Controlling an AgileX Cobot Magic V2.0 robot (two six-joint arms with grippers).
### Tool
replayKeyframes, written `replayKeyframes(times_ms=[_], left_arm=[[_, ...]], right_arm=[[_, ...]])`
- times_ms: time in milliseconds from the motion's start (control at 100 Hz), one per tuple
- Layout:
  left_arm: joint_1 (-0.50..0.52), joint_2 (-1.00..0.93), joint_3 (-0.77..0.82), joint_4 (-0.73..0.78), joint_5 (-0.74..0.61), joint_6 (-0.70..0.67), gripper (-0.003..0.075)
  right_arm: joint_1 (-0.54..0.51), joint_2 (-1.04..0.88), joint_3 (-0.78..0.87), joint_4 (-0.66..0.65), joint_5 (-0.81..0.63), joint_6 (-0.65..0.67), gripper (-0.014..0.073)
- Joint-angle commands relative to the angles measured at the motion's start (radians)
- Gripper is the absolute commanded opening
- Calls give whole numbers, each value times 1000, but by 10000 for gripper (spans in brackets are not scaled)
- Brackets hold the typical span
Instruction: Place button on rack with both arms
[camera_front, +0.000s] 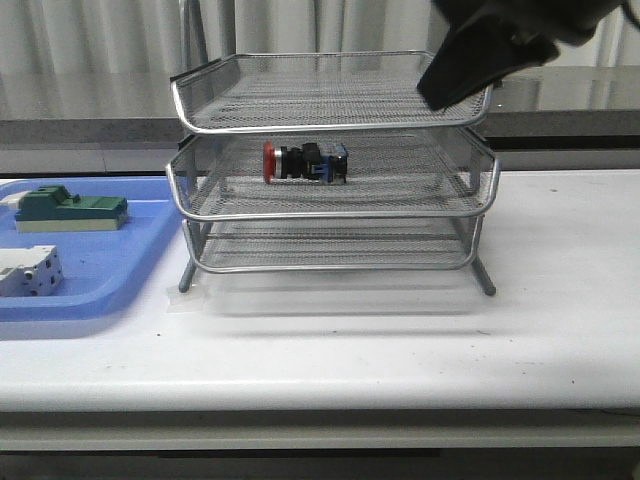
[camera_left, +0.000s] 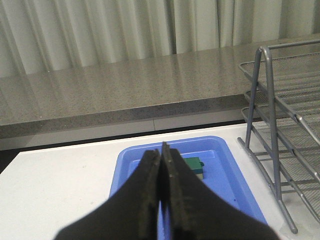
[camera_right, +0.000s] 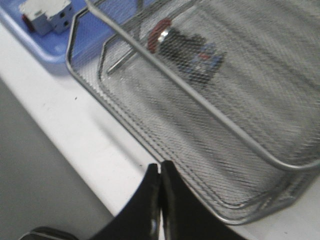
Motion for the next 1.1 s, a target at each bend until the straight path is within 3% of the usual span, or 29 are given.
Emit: replayKeyframes(times_ms=[0,610,850,1090], left_arm=[[3,4,-26,-12,-71,-10,-20],[3,4,-26,-12,-71,-10,-20],[3,4,-26,-12,-71,-10,-20],[3,4,-26,-12,-71,-10,-20]], right_arm=[[-56,-94,-20,14,-30,36,-60],[-374,-610,294,13,76,51,-60],[-402,-789,348,13,122,51,-60],[-402,-824,349,16,144,51,-60]])
